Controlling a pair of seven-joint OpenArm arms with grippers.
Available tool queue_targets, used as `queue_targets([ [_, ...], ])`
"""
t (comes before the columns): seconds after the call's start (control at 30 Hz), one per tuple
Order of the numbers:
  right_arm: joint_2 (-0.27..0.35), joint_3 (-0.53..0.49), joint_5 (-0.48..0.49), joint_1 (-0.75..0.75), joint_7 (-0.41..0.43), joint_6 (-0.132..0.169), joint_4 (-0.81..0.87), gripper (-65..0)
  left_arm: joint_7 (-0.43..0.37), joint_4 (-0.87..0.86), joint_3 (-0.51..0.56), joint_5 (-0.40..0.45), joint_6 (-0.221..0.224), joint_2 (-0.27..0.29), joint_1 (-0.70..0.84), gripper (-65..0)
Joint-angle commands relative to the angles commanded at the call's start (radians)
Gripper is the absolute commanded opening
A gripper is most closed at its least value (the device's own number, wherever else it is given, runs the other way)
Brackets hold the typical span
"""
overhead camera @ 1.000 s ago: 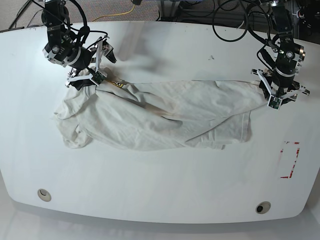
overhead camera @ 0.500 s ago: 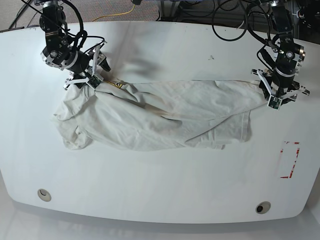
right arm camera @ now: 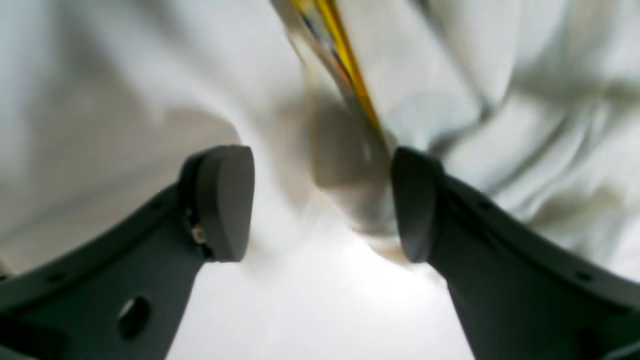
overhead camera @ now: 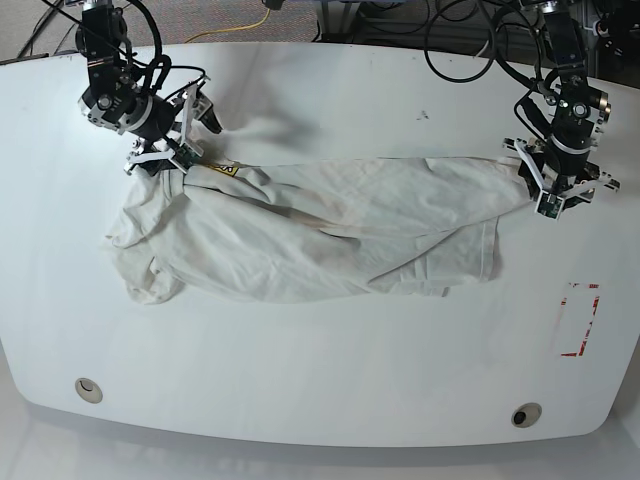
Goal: Layout the t-shirt on the table in an organized manner, then fold the t-shirt properly
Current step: 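Lower the right gripper onto the shirt edge near the yellow print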
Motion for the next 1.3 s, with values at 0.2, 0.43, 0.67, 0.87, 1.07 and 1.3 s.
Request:
queue_targets([
  [0.2,-0.127,0.132,-0.008,-0.009,-0.049,0.0,0.081,-23.0,0.0,-0.011,0.003,0.0,0.0,0.003,-0.006,-38.6],
  [0.43,-0.33,0.325,-0.009,-0.008,-0.052,0.0,0.084,-23.1,0.0,-0.011,0.02,0.0,0.0,0.002,-0.008,-38.6],
  [0.67,-0.496,0.466,-0.009,-0.014,-0.054,0.0,0.091,-23.3,0.0,-0.011,0.02,0.002,0.0,0.0,-0.015,-38.6],
  [0.87,-0.592,0.545,-0.005,-0.025,-0.055,0.0,0.1,-23.3,0.0,-0.011,0.02,0.002,0.0,0.003,-0.031,-38.6],
  [1.07,-0.603,0.557,0.005,-0.044,-0.054,-0.025,0.104,-23.3,0.0,-0.011,0.031,0.003,0.0,0.0,-0.041,-38.6],
  [1.3,-0.603,0.58,0.083,-0.058,-0.055,-0.071,0.077,-22.7,0.0,-0.011,0.032,0.002,0.0,0.0,-0.041,-38.6],
])
